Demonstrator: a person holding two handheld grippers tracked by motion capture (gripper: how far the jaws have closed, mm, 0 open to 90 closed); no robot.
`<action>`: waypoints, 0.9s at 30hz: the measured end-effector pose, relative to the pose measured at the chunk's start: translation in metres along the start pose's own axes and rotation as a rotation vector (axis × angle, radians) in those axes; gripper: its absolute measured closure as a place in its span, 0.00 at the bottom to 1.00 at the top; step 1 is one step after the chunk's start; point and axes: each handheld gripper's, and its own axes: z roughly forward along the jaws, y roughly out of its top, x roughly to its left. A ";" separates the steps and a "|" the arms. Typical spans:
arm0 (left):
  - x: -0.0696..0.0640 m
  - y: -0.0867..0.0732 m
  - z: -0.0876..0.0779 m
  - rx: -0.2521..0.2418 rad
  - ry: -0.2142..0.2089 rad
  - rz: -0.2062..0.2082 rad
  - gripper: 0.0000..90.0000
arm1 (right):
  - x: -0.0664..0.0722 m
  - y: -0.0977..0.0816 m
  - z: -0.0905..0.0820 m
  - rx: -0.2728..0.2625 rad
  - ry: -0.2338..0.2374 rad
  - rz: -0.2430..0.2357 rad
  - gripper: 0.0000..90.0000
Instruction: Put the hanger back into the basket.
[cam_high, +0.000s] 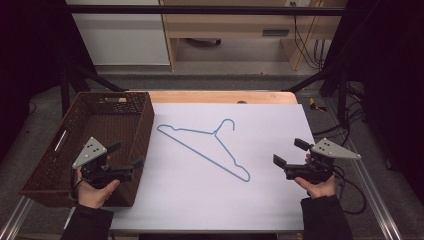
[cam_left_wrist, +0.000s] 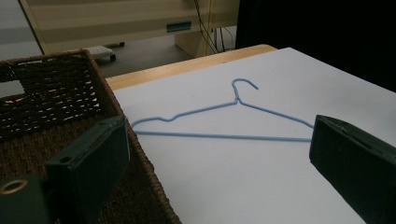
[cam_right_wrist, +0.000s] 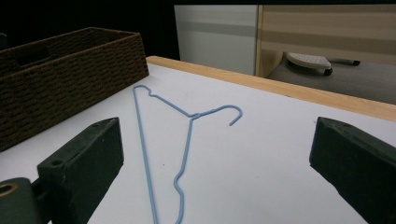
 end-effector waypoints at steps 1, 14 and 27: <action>0.000 0.001 0.000 0.000 0.002 0.001 0.05 | 0.000 0.000 0.000 0.000 0.002 0.001 0.04; -0.001 0.003 0.003 0.002 0.003 0.006 0.06 | 0.004 0.004 0.008 0.024 0.007 -0.018 0.04; -0.004 0.003 0.003 0.000 -0.007 0.016 0.06 | 0.023 0.020 0.055 0.112 0.033 -0.063 0.08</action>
